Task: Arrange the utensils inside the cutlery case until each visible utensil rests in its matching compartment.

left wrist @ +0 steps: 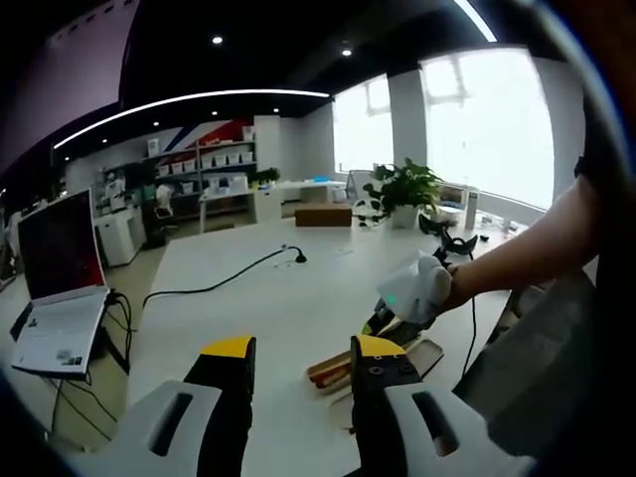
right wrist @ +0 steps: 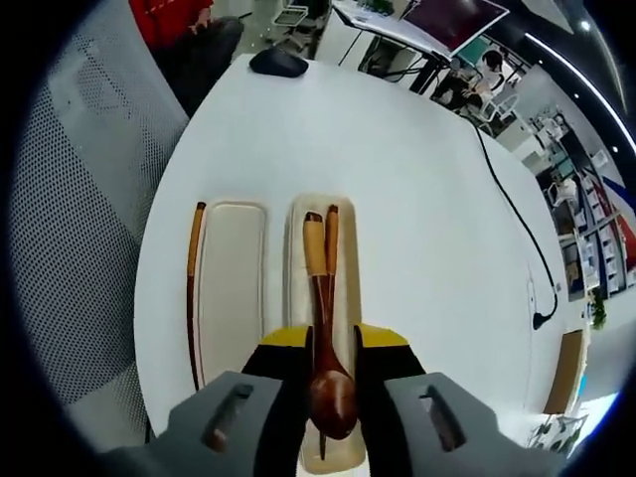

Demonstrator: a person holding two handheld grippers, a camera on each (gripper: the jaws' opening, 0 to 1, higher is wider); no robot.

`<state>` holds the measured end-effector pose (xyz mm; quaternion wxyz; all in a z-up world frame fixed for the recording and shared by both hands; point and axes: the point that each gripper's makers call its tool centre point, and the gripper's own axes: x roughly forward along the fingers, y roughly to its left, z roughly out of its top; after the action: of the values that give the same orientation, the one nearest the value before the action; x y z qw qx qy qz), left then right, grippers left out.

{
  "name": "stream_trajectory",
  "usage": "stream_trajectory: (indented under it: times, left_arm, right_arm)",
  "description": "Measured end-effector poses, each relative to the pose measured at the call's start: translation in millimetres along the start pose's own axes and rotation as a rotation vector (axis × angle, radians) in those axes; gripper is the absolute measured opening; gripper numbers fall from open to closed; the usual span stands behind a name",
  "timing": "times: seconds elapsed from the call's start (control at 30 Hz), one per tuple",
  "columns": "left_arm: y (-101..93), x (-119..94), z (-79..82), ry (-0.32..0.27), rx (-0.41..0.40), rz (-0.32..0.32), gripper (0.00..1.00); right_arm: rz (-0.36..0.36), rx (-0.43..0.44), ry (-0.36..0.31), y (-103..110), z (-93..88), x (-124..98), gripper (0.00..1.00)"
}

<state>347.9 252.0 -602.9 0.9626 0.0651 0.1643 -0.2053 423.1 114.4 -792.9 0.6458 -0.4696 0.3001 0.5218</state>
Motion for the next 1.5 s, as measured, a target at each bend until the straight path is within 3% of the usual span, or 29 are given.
stream_trajectory:
  times: [0.7,1.27,1.5]
  left_arm:
    - [-0.9,-1.8,3.3,-0.015,0.008,0.001,0.39]
    - [1.0,-2.0,3.7,-0.019,0.002,0.009,0.39]
    - [2.1,-2.5,3.5,-0.020,0.000,0.011,0.39]
  right_arm:
    - [0.009,0.032,-0.021,23.9,-0.1,-17.1,0.14]
    - [0.073,0.080,-0.052,54.6,3.5,-22.9,0.14]
    - [0.147,0.066,-0.061,73.5,8.6,-22.5,0.14]
